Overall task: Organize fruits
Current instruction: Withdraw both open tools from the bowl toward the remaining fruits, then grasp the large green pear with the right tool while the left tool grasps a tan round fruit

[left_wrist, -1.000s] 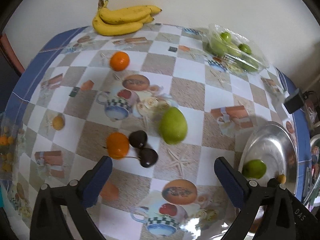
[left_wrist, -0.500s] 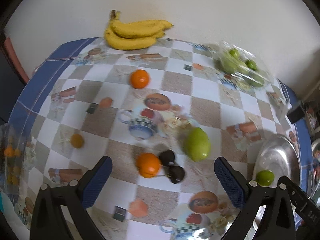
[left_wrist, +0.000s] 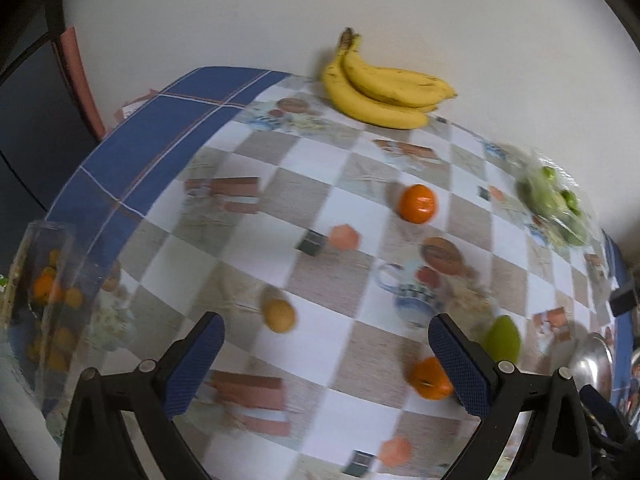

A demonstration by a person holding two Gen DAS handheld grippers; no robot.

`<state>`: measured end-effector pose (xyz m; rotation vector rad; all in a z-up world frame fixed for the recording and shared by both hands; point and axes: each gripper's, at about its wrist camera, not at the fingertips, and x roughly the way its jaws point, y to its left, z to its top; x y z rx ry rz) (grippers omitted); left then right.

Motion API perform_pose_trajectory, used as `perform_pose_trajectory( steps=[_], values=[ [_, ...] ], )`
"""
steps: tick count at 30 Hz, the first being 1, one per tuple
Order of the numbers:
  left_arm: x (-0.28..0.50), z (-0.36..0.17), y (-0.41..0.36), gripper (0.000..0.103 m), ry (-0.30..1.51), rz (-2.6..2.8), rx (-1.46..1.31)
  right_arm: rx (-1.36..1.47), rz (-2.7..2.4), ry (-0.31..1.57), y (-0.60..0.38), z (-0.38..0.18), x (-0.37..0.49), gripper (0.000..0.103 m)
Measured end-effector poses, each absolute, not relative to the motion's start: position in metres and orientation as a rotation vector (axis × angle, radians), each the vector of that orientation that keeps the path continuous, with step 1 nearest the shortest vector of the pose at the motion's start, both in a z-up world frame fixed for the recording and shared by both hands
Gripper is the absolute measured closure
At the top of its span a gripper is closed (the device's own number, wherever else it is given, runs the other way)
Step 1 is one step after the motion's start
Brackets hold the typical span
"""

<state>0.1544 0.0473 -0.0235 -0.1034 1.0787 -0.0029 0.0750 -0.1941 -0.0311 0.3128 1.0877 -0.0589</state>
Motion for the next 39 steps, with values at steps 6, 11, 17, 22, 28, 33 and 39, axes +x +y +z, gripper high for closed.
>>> perform_pose_trajectory(
  steps=[6,11,17,22,28,33,39],
  values=[
    [0.167,-0.036,0.061,0.000,1.108,0.016,-0.047,0.318,-0.051,1.099,-0.179,-0.042,0.095,0.006],
    [0.176,-0.052,0.077,0.000,1.144,0.030,-0.084,0.335,-0.057,1.113,-0.174,-0.051,0.110,0.006],
    [0.184,-0.069,0.078,0.000,1.181,0.029,-0.057,0.327,-0.065,1.157,-0.169,-0.067,0.126,0.006],
    [0.190,-0.076,0.084,0.000,1.207,0.020,-0.098,0.312,-0.065,1.169,-0.166,-0.075,0.134,0.006],
    [0.194,-0.082,0.089,0.001,1.220,0.030,-0.122,0.310,-0.062,1.185,-0.166,-0.078,0.139,0.006],
    [0.194,-0.085,0.083,0.001,1.228,0.012,-0.106,0.296,-0.077,1.187,-0.166,-0.079,0.140,0.006],
    [0.194,-0.089,0.082,0.012,1.242,-0.003,-0.124,0.268,-0.081,1.184,-0.164,-0.081,0.141,0.007]
  ],
)
